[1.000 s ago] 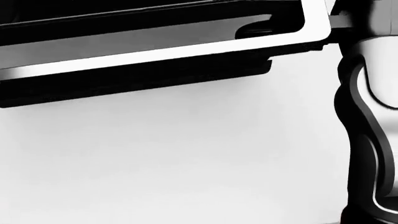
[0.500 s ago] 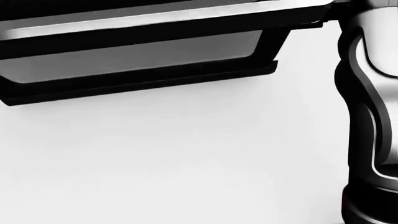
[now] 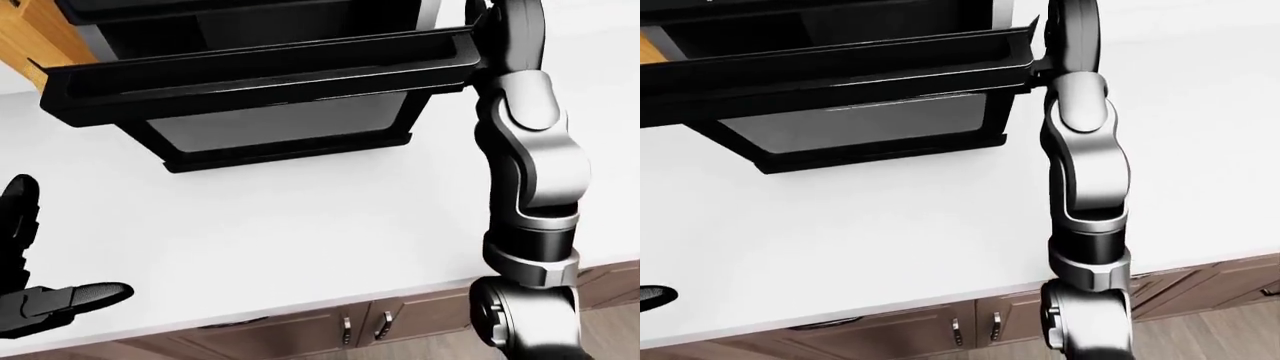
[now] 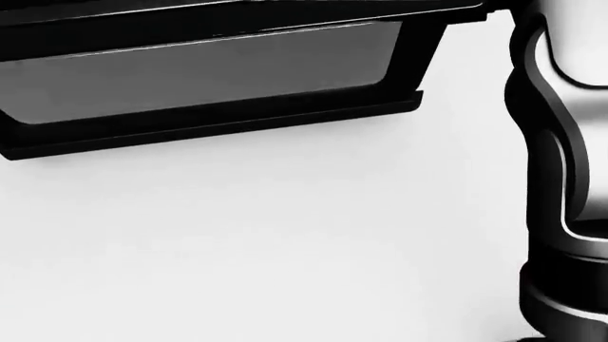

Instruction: Close the toaster oven door.

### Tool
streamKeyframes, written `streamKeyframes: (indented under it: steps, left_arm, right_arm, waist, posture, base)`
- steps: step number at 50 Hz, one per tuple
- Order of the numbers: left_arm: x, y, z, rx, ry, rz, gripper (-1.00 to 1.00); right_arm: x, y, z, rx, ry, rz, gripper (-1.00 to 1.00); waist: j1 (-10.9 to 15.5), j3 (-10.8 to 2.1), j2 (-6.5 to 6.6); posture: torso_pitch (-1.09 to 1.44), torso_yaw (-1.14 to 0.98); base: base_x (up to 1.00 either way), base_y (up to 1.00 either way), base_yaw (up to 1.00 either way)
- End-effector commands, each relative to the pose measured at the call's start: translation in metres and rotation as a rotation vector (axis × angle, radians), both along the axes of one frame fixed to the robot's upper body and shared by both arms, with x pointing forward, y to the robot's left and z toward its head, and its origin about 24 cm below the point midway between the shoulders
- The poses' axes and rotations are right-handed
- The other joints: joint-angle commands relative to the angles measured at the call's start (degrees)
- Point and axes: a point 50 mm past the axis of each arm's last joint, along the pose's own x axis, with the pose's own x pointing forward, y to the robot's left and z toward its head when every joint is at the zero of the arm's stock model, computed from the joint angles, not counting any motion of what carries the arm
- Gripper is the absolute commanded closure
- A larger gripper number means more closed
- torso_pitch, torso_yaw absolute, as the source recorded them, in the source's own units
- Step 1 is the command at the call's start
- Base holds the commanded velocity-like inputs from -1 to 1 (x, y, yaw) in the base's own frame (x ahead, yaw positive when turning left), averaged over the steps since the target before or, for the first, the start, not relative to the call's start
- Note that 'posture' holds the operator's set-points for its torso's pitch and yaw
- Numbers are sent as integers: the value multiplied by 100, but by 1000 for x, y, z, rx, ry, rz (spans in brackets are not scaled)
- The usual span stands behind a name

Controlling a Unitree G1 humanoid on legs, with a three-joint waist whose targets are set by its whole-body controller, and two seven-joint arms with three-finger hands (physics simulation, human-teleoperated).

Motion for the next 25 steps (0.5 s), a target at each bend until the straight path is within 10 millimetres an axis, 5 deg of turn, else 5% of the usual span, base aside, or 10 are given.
streamKeyframes:
  steps: [1, 25]
  left_arm:
    - [-3, -2, 9, 43, -60, 12, -100]
    - [6, -29, 7, 32, -49, -139, -100]
  right_arm:
    - [-15, 8, 33, 1, -183, 37, -100]
    - [-4, 10, 39, 0, -186, 31, -100]
  waist:
    - [30, -179, -20]
    - [54, -204, -26]
  posture:
    - [0, 0]
    - [0, 0]
  base:
    - [0, 0, 0]
    - [0, 0, 0]
